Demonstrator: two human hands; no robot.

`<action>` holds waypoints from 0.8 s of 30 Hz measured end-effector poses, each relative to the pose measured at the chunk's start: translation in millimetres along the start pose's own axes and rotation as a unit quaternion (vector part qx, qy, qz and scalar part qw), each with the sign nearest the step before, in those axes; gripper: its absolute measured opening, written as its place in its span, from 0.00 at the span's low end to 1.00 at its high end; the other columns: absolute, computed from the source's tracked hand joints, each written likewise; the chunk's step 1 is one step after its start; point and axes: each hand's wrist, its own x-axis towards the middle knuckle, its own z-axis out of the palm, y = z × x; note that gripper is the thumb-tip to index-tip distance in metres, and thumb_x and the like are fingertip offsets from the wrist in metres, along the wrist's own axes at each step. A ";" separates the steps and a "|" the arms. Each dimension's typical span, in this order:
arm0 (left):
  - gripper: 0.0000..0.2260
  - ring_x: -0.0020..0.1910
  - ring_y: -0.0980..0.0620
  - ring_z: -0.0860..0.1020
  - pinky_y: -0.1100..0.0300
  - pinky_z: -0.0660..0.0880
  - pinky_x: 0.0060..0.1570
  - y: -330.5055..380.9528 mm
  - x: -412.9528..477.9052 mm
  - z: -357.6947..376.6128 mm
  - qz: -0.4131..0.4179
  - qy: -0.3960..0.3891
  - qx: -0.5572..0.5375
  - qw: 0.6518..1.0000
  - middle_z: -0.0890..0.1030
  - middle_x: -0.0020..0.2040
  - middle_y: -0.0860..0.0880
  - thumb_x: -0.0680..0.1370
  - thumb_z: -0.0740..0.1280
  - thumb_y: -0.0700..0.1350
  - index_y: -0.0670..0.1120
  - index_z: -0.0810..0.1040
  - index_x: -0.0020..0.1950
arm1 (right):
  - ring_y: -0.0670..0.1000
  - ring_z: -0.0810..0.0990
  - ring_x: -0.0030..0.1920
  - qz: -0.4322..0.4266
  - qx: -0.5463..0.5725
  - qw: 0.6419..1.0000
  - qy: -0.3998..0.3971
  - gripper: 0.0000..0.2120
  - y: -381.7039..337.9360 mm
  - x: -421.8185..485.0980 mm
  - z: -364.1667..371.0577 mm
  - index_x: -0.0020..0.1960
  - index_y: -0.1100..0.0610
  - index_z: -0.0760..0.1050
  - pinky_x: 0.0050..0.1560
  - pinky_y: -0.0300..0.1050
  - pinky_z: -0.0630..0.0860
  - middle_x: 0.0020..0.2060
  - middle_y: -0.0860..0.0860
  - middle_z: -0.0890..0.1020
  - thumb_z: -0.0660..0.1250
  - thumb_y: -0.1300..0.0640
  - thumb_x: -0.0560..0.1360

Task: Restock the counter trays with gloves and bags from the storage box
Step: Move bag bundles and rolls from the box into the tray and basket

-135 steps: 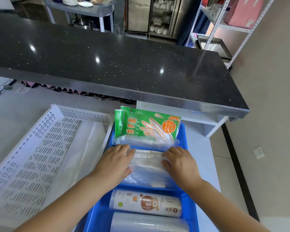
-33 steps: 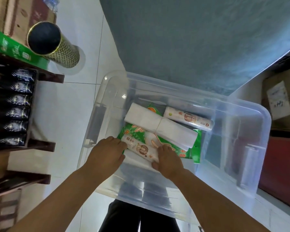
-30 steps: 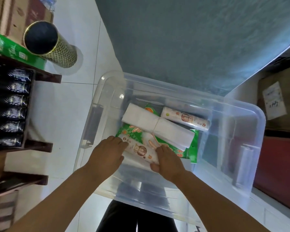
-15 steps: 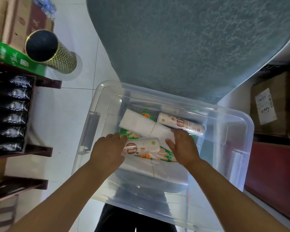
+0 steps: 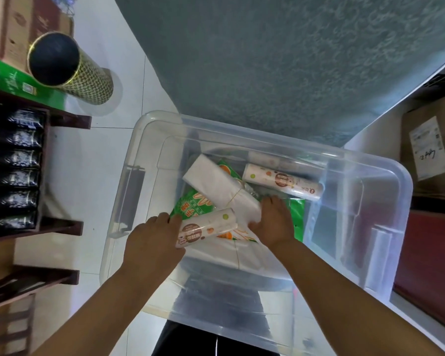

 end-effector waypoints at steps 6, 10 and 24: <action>0.18 0.25 0.50 0.77 0.66 0.64 0.26 -6.4 -12.6 -15.1 0.002 0.031 -0.012 0.999 0.79 0.31 0.47 0.58 0.78 0.49 0.43 0.79 0.42 | 0.59 0.78 0.52 0.057 0.131 0.985 -0.098 0.24 -19.5 -4.0 -8.8 0.60 0.57 0.69 0.45 0.47 0.72 0.53 0.56 0.79 0.71 0.49 0.69; 0.18 0.31 0.50 0.78 0.65 0.67 0.27 -13.2 -25.3 -33.8 -0.010 0.053 -0.035 0.998 0.79 0.36 0.50 0.62 0.75 0.53 0.47 0.78 0.47 | 0.57 0.78 0.51 0.052 0.131 0.981 -0.132 0.17 -35.5 -19.2 -20.0 0.55 0.57 0.73 0.45 0.45 0.72 0.52 0.56 0.80 0.69 0.50 0.70; 0.16 0.40 0.48 0.77 0.57 0.75 0.37 -58.6 -86.0 -126.8 0.022 0.075 -0.179 0.981 0.76 0.42 0.51 0.66 0.72 0.55 0.51 0.73 0.49 | 0.59 0.80 0.42 0.104 0.040 0.989 0.099 0.09 -71.0 -193.6 -109.0 0.48 0.56 0.70 0.37 0.44 0.70 0.42 0.55 0.81 0.63 0.52 0.71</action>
